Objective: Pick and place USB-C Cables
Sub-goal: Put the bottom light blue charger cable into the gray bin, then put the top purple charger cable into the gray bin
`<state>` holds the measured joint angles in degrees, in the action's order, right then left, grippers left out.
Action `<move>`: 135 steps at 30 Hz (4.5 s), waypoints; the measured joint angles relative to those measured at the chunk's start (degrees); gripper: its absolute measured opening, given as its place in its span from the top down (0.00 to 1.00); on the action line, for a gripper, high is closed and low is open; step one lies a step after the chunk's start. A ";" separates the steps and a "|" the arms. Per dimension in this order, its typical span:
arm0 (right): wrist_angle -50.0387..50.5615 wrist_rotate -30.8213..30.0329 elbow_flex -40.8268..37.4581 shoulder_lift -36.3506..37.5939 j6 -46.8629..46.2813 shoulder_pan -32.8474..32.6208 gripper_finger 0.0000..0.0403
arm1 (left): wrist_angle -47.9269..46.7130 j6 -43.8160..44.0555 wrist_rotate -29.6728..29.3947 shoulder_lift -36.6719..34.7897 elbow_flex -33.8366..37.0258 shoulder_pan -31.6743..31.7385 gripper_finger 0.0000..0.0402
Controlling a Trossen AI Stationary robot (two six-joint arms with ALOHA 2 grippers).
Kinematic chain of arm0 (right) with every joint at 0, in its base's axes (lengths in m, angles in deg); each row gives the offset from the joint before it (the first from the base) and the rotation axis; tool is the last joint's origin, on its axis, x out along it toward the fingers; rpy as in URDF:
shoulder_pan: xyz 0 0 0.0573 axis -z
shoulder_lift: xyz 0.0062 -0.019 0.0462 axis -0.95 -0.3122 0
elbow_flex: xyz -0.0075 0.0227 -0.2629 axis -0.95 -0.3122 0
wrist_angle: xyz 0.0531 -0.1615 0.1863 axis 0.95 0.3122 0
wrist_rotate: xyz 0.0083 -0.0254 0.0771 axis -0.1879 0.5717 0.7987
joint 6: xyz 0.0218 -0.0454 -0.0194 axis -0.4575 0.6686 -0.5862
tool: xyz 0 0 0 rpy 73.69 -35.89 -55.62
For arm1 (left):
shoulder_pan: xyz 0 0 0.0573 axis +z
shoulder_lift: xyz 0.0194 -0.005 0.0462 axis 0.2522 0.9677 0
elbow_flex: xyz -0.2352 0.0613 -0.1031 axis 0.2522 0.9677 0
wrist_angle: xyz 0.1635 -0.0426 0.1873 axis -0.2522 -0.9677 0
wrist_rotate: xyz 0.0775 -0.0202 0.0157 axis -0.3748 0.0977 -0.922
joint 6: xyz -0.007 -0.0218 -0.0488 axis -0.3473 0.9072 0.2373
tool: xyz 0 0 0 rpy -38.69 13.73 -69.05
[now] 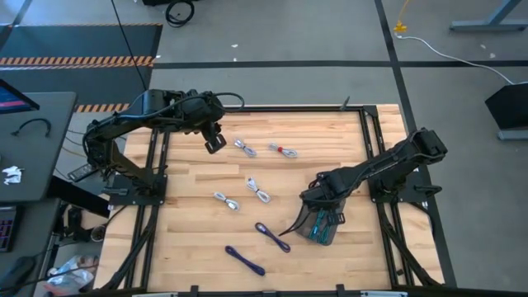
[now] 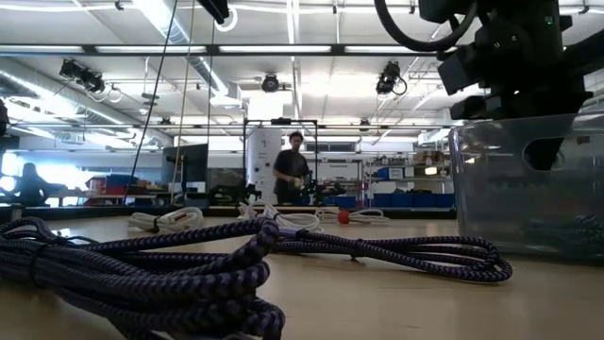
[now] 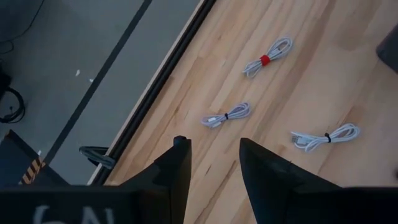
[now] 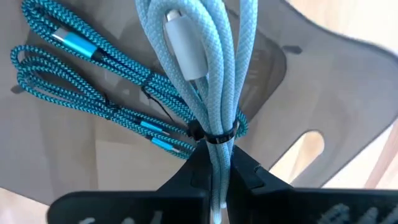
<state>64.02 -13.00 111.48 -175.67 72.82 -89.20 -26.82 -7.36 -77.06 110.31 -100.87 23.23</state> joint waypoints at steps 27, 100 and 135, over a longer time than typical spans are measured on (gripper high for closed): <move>-7.49 -2.62 -0.02 -8.55 24.37 2.70 0.95 | -0.02 1.22 -0.66 -0.07 0.01 -0.02 0.65; -9.25 -2.45 21.97 -7.23 1.11 3.93 0.69 | -4.02 -0.01 -0.66 -0.04 0.01 -0.01 0.66; -26.57 11.96 22.73 -20.48 -28.88 -2.50 0.63 | -6.23 -10.64 16.98 -0.07 0.01 -2.63 0.66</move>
<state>37.45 -1.04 134.21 -196.16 43.94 -91.70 -33.05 -18.00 -60.07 110.24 -100.86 20.60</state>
